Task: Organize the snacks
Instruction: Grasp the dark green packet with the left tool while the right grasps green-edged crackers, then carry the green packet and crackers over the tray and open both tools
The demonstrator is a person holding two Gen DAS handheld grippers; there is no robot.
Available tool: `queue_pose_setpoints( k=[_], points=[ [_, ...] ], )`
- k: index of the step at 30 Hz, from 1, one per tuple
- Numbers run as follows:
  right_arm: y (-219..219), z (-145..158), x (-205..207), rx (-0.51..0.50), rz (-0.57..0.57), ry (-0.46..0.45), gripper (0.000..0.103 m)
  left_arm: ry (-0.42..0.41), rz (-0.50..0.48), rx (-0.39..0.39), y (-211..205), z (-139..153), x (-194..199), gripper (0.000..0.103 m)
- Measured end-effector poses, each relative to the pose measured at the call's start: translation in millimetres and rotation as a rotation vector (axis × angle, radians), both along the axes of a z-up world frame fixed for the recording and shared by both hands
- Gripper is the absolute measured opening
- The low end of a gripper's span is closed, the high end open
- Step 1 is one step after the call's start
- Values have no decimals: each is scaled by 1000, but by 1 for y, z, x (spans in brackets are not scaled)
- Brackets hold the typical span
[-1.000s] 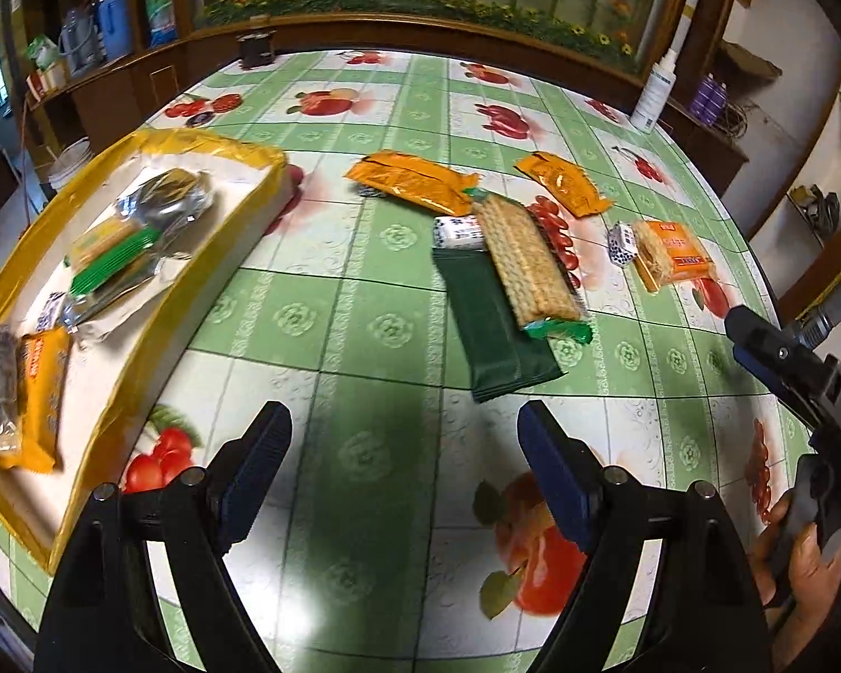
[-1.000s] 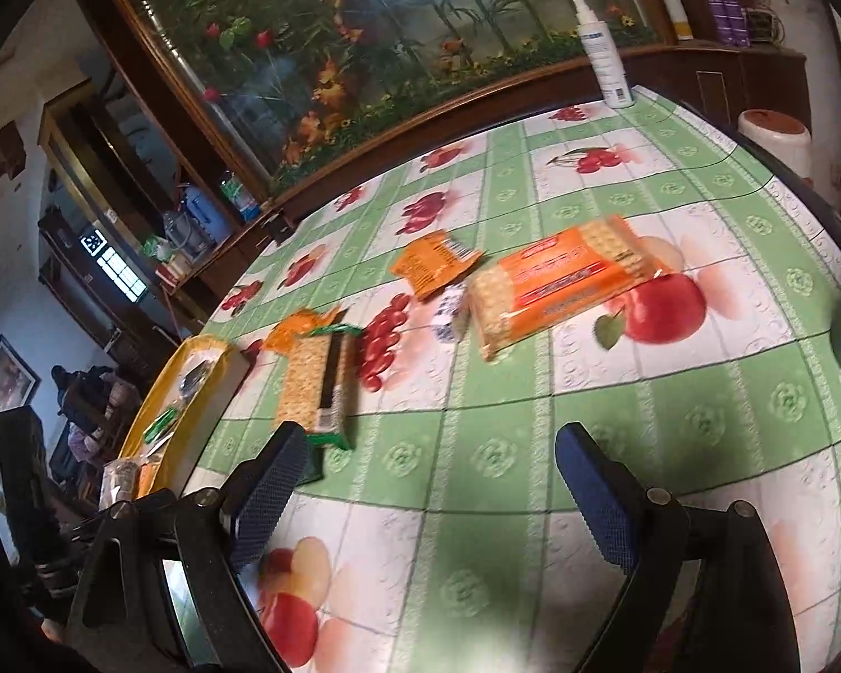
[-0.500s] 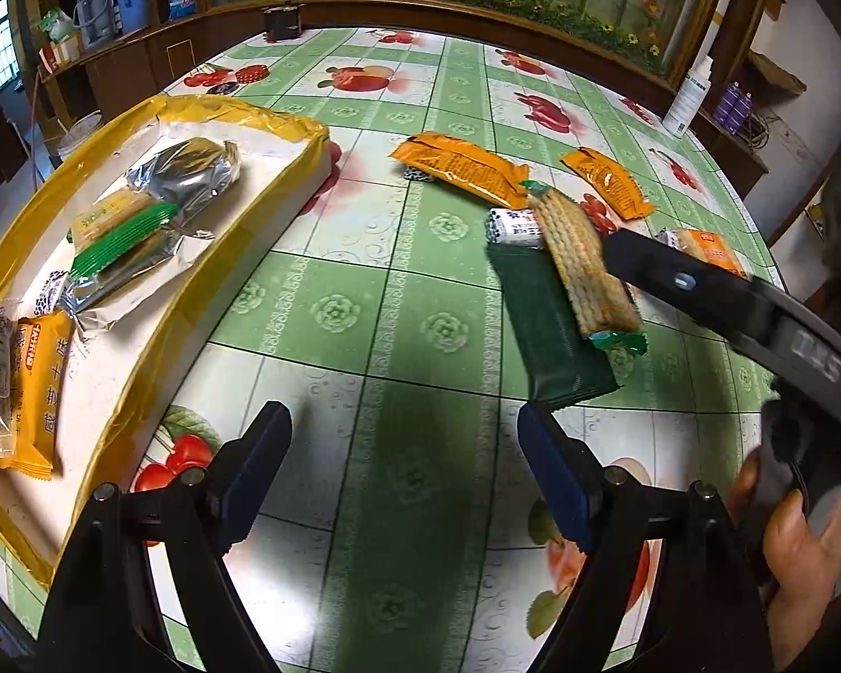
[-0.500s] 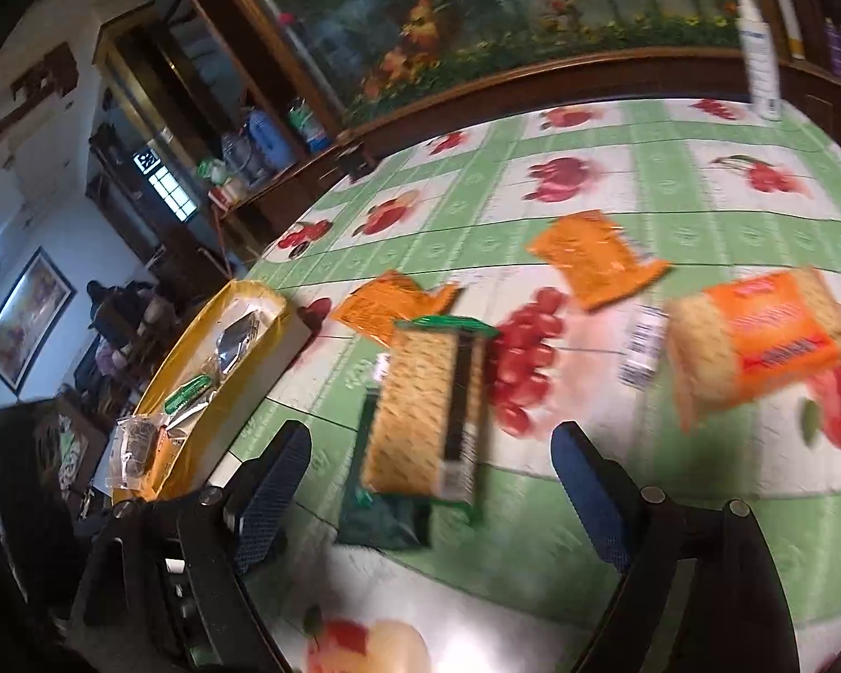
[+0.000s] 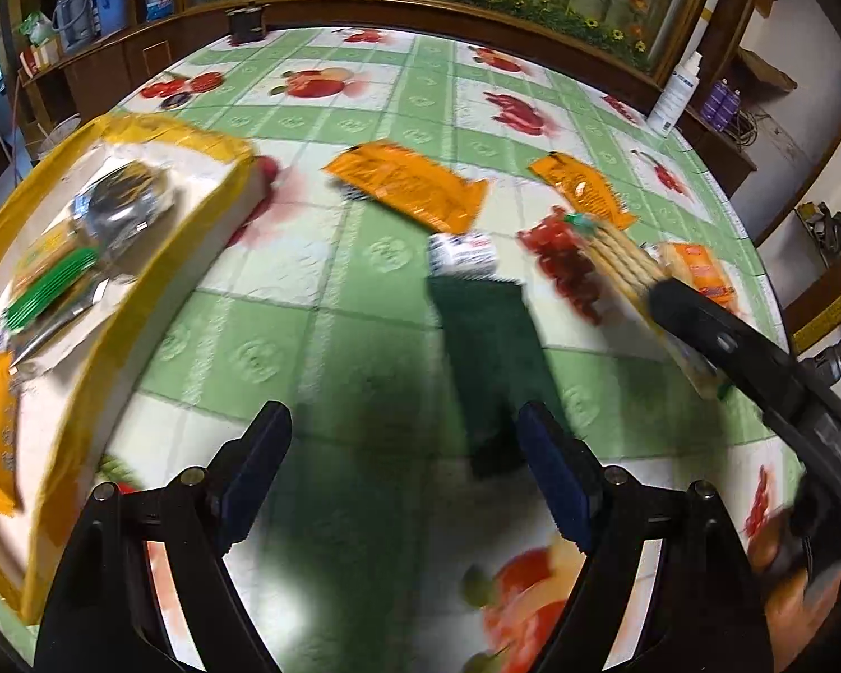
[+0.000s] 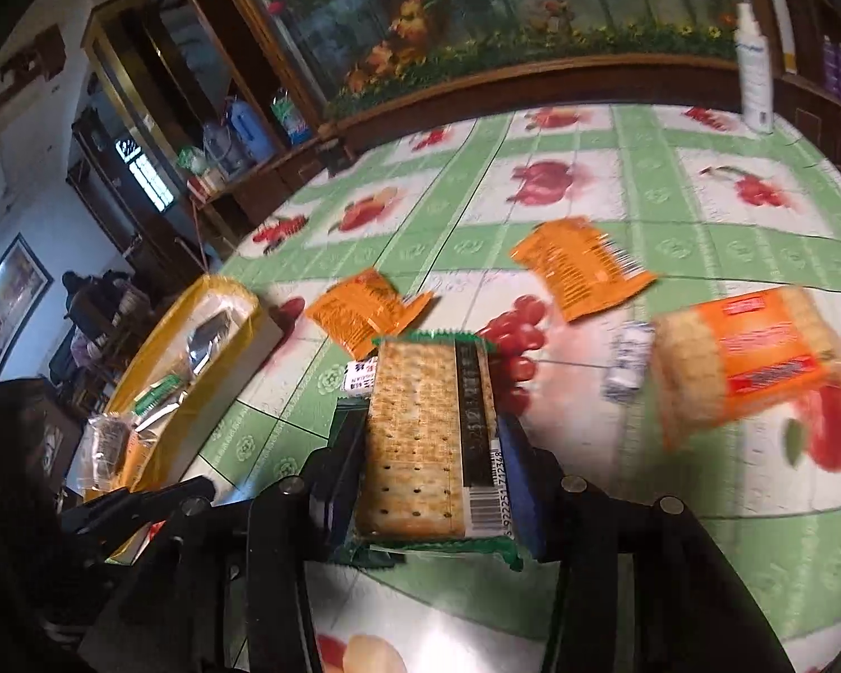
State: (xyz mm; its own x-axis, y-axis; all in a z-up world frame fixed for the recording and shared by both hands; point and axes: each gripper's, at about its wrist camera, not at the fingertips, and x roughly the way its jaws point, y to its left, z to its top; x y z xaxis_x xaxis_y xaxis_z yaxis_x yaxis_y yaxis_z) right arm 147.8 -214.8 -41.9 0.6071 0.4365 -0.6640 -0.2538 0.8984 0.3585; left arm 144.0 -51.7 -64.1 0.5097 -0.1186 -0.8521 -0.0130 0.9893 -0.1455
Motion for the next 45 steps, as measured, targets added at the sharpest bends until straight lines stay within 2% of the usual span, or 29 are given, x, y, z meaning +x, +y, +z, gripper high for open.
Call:
queue_pose_setpoints(
  k=[5, 8, 10, 11, 14, 20, 24, 35, 45],
  points=[
    [-49, 15, -26, 66, -93, -38, 48, 20, 25, 13, -31, -11, 20, 83],
    [-69, 18, -36, 104, -118, -44, 48, -9, 48, 145, -48, -18, 23, 84],
    [-78, 20, -42, 123, -129, -47, 48, -34, 44, 154, -48, -18, 20, 83],
    [-82, 21, -44, 127, -134, -50, 48, -42, 35, 158, -47, -17, 19, 78],
    [-88, 23, -52, 145, -144, -62, 48, -67, 0, 157, -44, -13, 15, 43],
    [-77, 24, -65, 154, -118, -71, 48, -66, -16, 142, -29, -12, 1, 42],
    [-60, 24, -75, 147, -80, -73, 48, -84, 1, 157, -13, -7, -23, 42],
    [-7, 35, -96, 136, 16, -100, 47, -225, 115, 234, 39, 37, -73, 42],
    [31, 39, -106, 106, 91, -114, 47, -261, 206, 248, 83, 49, -88, 42]
  ],
)
